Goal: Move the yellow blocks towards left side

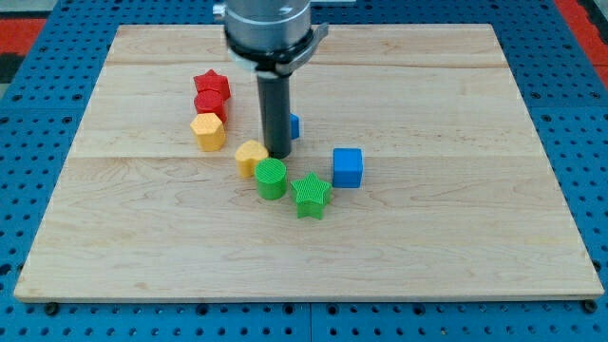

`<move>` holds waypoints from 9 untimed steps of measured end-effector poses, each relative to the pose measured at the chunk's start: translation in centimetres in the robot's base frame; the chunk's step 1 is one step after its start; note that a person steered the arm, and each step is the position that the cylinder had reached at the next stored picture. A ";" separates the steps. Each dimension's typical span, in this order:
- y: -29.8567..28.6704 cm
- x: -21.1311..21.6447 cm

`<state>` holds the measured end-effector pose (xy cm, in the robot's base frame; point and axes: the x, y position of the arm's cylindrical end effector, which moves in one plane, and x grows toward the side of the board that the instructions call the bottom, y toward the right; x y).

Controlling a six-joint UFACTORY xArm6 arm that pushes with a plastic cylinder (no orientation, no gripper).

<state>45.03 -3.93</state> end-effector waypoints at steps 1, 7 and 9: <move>-0.6 2.0; -5.2 -5.8; -9.5 -4.6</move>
